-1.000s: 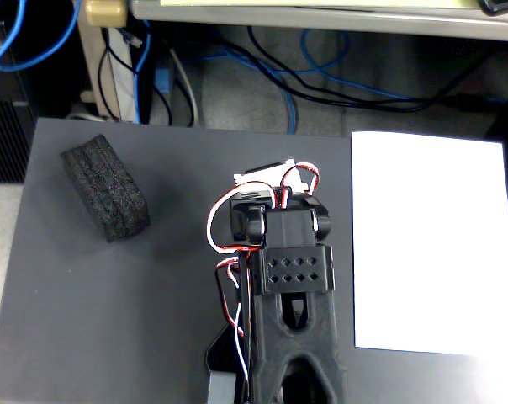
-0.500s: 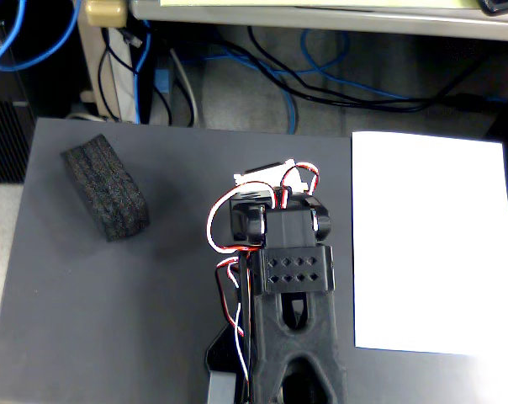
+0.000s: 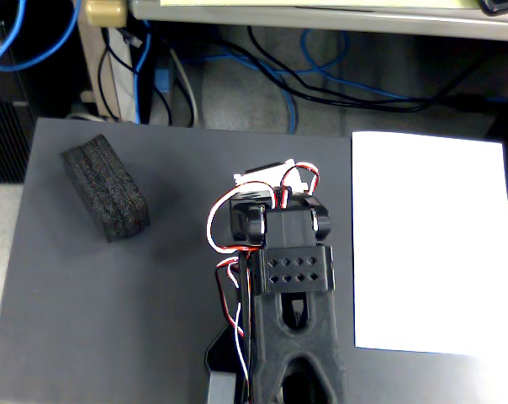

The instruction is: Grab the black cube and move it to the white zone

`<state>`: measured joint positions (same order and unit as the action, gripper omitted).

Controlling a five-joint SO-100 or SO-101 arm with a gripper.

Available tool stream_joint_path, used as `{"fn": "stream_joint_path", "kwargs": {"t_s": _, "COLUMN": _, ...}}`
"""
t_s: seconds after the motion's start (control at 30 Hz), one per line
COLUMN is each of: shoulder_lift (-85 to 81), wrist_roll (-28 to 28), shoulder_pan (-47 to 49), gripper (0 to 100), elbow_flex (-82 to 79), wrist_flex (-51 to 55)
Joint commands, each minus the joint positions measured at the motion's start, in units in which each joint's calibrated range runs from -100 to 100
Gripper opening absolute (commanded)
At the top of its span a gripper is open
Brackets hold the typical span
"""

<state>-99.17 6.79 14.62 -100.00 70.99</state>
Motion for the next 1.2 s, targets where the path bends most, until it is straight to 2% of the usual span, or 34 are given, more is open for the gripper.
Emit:
{"fn": "stream_joint_path", "kwargs": {"t_s": 0.0, "shoulder_lift": -0.1, "wrist_roll": 0.3, "shoulder_pan": -0.5, "gripper": 1, "elbow_flex": 0.1, "wrist_flex": 0.3}}
{"fn": "stream_joint_path", "kwargs": {"t_s": 1.03, "shoulder_lift": 0.0, "wrist_roll": 0.0, "shoulder_pan": -0.5, "gripper": 2, "elbow_flex": 0.5, "wrist_flex": -0.5}}
{"fn": "stream_joint_path", "kwargs": {"t_s": 1.17, "shoulder_lift": -0.1, "wrist_roll": 0.0, "shoulder_pan": 0.2, "gripper": 2, "elbow_flex": 17.9, "wrist_flex": 0.6}}
